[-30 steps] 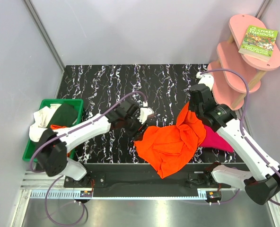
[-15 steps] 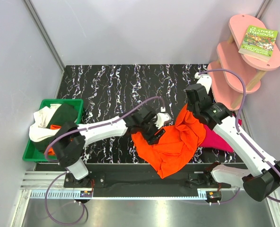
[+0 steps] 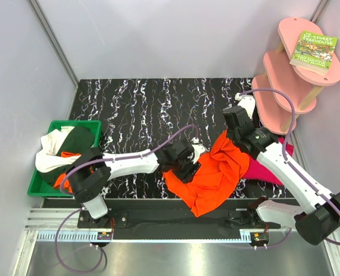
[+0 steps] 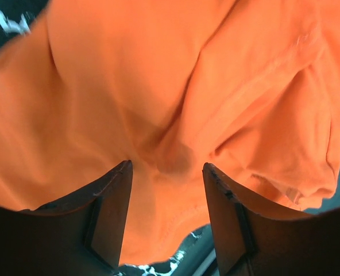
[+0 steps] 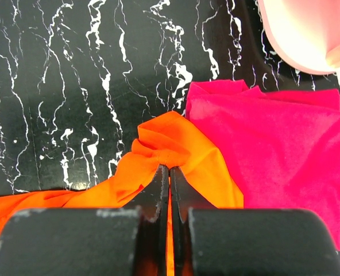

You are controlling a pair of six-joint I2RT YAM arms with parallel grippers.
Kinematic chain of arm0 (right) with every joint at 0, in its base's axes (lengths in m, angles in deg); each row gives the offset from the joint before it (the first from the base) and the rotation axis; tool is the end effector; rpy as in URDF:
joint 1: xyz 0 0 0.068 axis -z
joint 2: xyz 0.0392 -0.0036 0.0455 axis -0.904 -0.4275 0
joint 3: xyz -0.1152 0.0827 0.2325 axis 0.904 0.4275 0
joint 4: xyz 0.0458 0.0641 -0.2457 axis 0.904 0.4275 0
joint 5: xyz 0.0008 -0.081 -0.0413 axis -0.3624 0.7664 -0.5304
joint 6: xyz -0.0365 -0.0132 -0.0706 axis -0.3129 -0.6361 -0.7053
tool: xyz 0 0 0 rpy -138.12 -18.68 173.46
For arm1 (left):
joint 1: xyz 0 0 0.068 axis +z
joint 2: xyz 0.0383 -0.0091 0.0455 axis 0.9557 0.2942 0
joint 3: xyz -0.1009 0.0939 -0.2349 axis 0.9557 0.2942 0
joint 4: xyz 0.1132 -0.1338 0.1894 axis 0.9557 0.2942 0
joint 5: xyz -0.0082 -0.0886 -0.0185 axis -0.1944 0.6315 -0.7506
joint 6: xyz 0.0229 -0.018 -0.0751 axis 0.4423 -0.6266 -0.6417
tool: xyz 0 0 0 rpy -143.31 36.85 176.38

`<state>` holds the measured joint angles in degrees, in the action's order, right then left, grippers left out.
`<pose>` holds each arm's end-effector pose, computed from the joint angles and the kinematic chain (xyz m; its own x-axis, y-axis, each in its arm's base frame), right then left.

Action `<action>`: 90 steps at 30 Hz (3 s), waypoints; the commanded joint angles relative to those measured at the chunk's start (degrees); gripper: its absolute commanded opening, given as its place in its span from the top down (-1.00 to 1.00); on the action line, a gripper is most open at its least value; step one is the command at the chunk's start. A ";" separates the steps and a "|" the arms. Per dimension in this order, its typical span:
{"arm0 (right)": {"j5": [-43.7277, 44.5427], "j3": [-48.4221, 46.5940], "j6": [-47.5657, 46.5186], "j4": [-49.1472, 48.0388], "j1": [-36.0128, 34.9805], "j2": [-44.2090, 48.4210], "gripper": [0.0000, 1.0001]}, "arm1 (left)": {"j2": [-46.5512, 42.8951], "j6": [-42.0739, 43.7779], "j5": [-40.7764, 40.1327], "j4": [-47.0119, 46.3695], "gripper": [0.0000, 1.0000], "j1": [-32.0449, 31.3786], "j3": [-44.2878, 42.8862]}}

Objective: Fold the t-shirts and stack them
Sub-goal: Flatten out the tshirt

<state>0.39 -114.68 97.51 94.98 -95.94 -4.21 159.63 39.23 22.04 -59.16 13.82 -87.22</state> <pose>0.2374 0.0984 0.3155 -0.5633 0.0245 -0.8259 0.1477 0.9864 -0.0715 0.1776 -0.3157 0.1624 -0.5839 0.6012 -0.5455 0.7935 0.5646 -0.2271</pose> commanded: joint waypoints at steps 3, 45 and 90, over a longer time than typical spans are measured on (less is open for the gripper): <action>2.21 0.42 1.51 -2.06 -0.40 1.90 1.00 | -4.11 -4.11 -2.98 0.10 -0.10 -1.40 0.73; 2.30 2.79 1.60 -2.68 -0.40 3.48 1.00 | 4.76 -4.38 -1.92 0.02 0.00 -1.58 -4.02; 3.80 -15.65 -13.16 5.15 -0.66 7.62 1.00 | -54.47 25.67 -30.47 24.80 1.00 22.23 -20.26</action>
<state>1.85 -123.69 89.84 99.35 -96.07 3.68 105.16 59.03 -0.02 -36.82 31.41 -102.10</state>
